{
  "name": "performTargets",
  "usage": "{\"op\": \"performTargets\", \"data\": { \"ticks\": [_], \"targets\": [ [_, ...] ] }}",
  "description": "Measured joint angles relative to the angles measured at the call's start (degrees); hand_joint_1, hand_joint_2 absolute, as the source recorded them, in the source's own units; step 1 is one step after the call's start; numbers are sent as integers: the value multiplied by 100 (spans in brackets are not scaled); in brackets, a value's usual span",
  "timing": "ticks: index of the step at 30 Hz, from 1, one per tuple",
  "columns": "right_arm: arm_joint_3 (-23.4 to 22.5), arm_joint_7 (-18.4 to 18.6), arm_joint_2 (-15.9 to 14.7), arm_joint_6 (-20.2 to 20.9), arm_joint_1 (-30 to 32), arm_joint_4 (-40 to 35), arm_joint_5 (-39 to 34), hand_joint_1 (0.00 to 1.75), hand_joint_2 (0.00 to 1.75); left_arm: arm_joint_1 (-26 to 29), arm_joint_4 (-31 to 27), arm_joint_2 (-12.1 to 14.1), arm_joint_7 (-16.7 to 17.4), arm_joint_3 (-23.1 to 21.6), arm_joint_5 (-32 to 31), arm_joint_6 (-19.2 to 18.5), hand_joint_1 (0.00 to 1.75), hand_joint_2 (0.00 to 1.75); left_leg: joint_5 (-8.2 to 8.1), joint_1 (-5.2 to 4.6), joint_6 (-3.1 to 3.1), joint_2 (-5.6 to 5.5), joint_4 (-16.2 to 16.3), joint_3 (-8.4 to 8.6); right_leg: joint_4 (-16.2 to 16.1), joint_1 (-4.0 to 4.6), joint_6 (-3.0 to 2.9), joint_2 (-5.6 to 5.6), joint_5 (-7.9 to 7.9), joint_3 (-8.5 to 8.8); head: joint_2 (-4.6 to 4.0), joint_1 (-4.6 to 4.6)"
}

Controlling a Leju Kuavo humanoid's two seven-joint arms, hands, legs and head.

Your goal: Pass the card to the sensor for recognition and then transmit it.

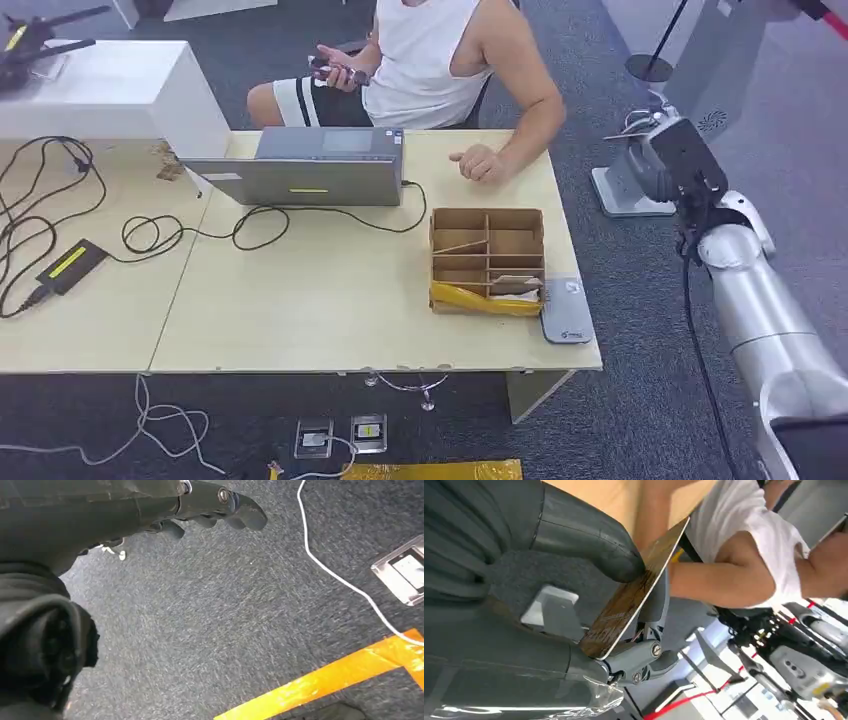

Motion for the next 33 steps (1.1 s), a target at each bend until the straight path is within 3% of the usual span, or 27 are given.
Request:
{"op": "performTargets", "data": {
  "ticks": [6, 15, 17, 33],
  "targets": [
    [-395, 216, -126, 189, 701, -587, 257, 175, 175, -10, 0, 26, 0, 0, -50, -13, 0, 0, -6, 0, 1, 12, 0, 4, 0, 0, 0, 14, 0, -1, 0, -2],
    [-472, 273, -133, 262, 783, -682, 378, 175, 175, -15, 0, 28, 0, 0, -52, -15, 0, 0, -6, 0, 1, 20, 0, 7, 0, 0, 0, 16, 0, -1, 0, -2],
    [-614, 417, -151, 533, 1263, -983, 689, 175, 175, -11, 0, 48, 0, 0, -59, -50, 0, 0, -7, 1, 0, 17, -1, 5, 1, 1, 0, 16, 0, -1, -2, 0],
    [-638, 573, -94, 920, 1972, -1224, 1349, 175, 175, -28, 0, 76, 0, 0, -107, -103, 0, 0, -7, 1, 0, 18, -1, 5, 0, 1, 0, 18, 0, 0, 0, -2]
  ]
}}
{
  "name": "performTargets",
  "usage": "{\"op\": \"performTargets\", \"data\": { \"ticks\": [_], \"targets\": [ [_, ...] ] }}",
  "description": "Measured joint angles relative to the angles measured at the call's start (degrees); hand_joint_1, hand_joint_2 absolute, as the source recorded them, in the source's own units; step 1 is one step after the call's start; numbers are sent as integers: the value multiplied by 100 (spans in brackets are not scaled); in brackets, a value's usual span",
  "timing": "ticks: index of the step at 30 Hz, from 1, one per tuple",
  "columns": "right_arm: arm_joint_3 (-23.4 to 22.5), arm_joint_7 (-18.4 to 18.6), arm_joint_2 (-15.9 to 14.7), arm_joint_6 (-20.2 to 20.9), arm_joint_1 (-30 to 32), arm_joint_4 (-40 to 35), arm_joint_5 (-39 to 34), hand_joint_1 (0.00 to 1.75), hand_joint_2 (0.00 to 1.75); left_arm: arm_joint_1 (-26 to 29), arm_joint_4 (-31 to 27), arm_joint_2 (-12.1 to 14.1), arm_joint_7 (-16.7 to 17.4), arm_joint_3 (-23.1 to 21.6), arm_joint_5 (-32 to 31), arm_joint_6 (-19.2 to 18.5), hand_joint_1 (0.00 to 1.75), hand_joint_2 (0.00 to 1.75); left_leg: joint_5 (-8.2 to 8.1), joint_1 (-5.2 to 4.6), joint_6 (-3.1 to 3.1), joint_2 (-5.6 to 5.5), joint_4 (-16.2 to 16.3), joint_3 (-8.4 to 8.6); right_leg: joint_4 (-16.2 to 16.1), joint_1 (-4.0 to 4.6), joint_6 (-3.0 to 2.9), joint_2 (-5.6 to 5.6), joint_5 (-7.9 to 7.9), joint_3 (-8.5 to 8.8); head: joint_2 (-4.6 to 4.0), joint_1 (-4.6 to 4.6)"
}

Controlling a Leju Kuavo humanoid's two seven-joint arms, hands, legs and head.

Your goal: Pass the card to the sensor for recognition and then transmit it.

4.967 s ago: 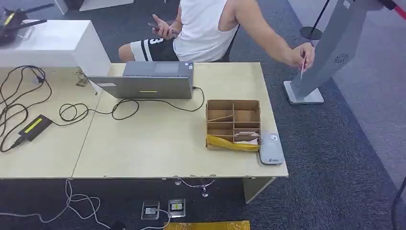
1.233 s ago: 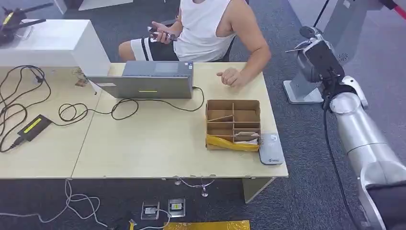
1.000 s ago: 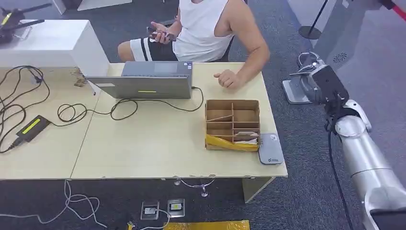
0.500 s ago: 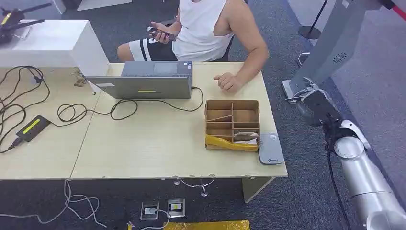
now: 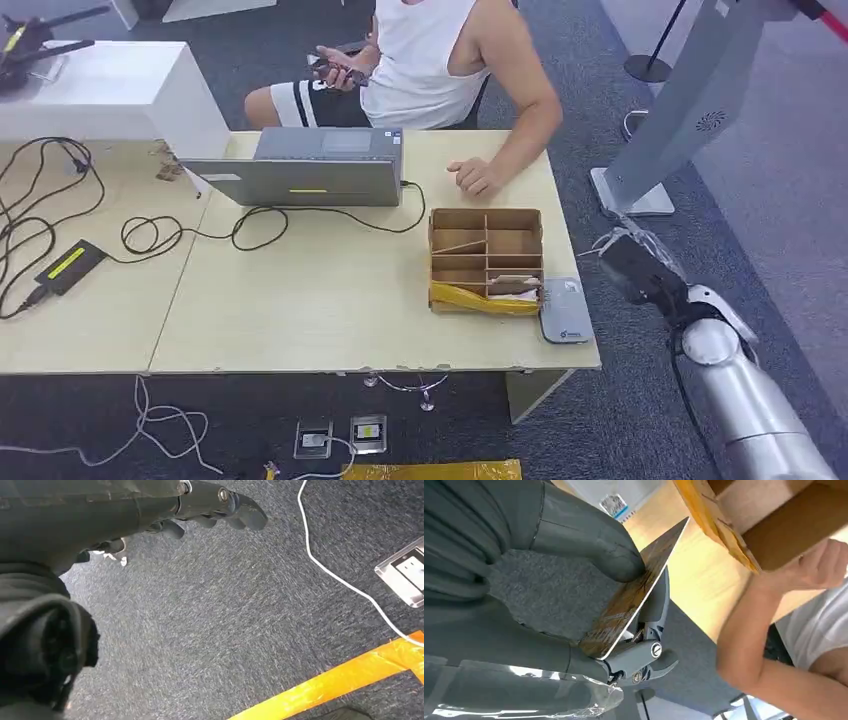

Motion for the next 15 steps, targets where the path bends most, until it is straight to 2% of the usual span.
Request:
{"op": "performTargets", "data": {
  "ticks": [15],
  "targets": [
    [-4, -92, 87, 57, 375, 44, 131, 175, 175, 7, 0, 0, 0, 0, -4, 33, 0, 0, 0, 0, 0, 0, -1, -1, 0, 0, 0, 0, 0, 0, -2, 0]
  ]
}}
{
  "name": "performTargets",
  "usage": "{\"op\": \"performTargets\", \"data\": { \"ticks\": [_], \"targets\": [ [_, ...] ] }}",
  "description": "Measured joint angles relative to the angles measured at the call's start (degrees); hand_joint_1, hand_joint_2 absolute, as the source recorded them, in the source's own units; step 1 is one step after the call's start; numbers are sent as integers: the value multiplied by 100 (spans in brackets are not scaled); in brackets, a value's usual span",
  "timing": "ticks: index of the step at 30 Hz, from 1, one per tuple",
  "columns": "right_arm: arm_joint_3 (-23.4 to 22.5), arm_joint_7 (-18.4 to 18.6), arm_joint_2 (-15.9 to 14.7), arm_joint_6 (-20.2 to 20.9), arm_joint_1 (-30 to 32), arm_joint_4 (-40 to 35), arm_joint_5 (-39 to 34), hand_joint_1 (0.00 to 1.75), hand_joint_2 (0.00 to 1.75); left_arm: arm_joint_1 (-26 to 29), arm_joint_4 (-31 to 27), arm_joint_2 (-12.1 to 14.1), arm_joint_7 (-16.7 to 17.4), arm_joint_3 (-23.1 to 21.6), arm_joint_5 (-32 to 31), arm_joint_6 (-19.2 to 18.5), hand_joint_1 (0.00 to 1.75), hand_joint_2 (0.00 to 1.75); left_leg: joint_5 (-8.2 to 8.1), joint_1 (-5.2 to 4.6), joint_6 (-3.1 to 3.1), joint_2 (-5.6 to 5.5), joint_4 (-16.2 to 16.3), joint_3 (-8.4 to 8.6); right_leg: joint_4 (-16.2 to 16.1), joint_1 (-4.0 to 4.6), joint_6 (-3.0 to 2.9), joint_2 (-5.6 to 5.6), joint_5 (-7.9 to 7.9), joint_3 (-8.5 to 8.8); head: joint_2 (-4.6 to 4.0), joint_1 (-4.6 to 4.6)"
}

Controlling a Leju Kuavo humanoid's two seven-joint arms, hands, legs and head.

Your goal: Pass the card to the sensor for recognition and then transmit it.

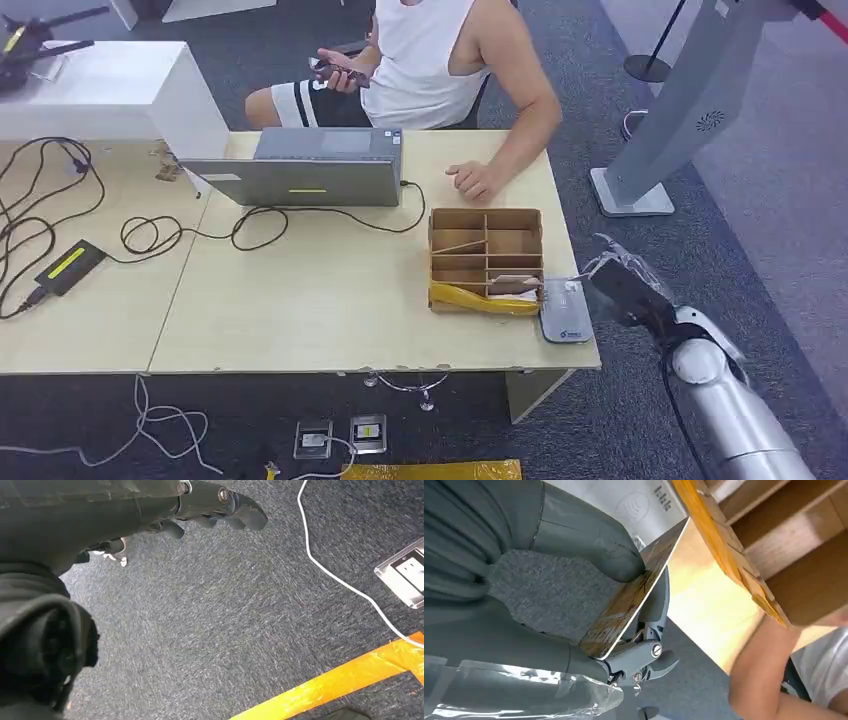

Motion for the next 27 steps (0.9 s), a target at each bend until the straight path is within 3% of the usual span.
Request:
{"op": "performTargets", "data": {
  "ticks": [27],
  "targets": [
    [28, 138, 197, 85, 422, -127, 179, 175, 175, 5, 0, 13, 0, 2, -112, -11, 0, 0, 0, 0, 0, 0, 0, 0, 0, 0, 0, 0, 0, 0, 2, 0]
  ]
}}
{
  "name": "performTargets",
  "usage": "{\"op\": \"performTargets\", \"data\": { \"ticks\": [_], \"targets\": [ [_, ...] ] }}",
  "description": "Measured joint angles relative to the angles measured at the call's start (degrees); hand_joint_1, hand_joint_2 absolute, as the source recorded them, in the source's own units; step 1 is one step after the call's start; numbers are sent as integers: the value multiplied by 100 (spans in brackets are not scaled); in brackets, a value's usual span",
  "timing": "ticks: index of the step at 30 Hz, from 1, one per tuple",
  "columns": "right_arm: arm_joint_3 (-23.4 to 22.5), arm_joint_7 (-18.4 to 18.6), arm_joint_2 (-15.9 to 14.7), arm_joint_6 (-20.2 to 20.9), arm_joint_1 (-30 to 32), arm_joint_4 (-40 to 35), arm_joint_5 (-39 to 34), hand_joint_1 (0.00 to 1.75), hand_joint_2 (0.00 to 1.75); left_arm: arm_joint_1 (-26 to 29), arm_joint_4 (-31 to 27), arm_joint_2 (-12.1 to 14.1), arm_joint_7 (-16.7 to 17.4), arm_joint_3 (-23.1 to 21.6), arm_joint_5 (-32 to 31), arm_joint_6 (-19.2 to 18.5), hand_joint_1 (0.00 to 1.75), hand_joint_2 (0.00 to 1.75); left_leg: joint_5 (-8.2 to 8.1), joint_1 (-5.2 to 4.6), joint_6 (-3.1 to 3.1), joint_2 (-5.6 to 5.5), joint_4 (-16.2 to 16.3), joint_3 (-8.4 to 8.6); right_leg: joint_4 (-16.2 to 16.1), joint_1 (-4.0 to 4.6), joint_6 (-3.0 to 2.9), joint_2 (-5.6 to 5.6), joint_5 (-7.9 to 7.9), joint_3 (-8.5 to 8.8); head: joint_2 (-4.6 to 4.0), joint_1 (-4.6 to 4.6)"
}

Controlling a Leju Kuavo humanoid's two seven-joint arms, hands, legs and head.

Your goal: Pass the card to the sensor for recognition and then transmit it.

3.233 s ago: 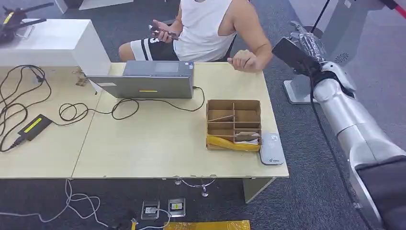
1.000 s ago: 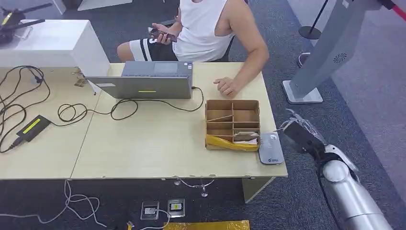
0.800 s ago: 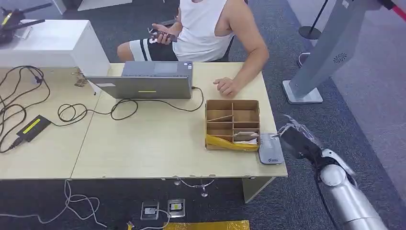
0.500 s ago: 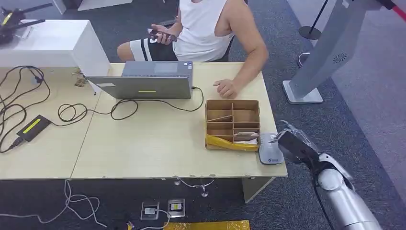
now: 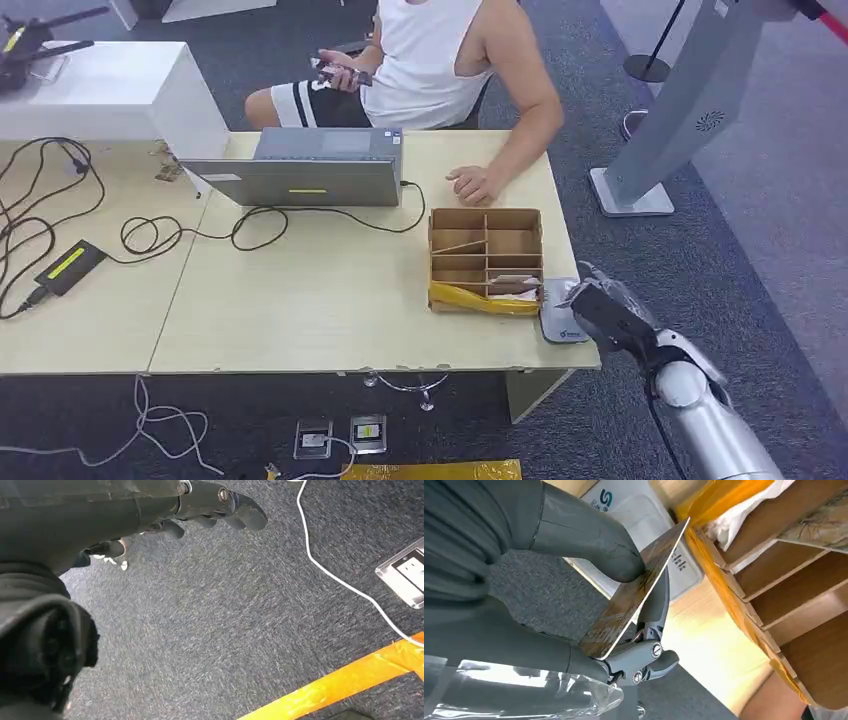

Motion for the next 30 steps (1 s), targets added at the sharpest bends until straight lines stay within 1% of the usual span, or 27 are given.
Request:
{"op": "performTargets", "data": {
  "ticks": [15, 30],
  "targets": [
    [171, 42, 140, 31, 130, -15, 291, 175, 175, -7, 0, 0, 2, 0, -35, -28, 0, 0, 0, 0, 0, 0, -1, 0, 0, 0, 0, 1, 0, 0, 0, 2],
    [251, 33, 201, 4, 128, -9, 315, 175, 175, -7, 0, 0, 4, 0, -70, -24, 0, 0, 0, 0, 0, 0, 0, 0, 0, 0, 0, 0, 0, 0, 0, 0]
  ]
}}
